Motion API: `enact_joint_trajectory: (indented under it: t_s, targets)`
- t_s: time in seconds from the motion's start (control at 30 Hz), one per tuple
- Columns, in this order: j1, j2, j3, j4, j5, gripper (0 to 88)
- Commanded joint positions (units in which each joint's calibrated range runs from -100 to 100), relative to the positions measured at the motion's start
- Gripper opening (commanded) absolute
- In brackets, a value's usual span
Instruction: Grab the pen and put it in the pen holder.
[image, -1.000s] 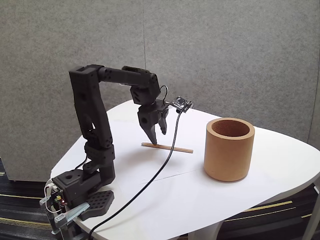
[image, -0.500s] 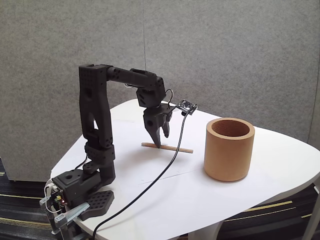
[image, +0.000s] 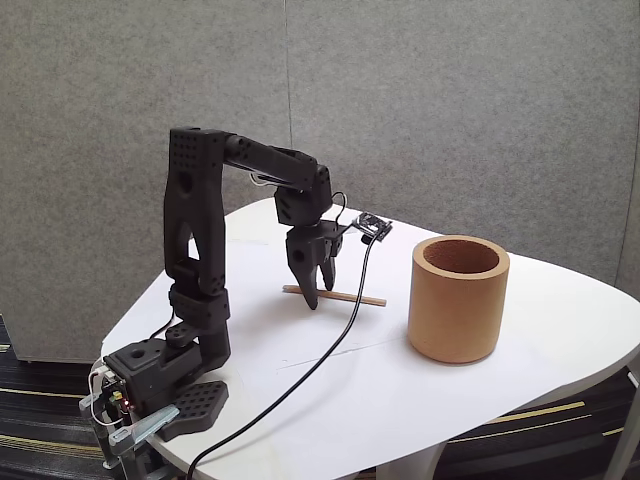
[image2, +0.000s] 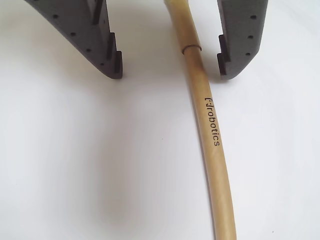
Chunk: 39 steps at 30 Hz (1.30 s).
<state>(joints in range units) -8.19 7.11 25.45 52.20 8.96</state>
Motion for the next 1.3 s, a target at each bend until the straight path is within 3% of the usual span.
enact_joint_trajectory:
  t_s: [0.0, 0.17, 0.3, 1.27]
  targets:
    - [-0.2, 0.3, -1.1, -0.4, 0.2, 26.6]
    - [-0.4, 0.3, -1.1, 0.0, -0.2, 24.3]
    - [-1.1, 0.4, -1.7, 0.2, 0.2, 0.0]
    - [-1.5, -0.3, -3.8, 0.3, -0.2, 0.4]
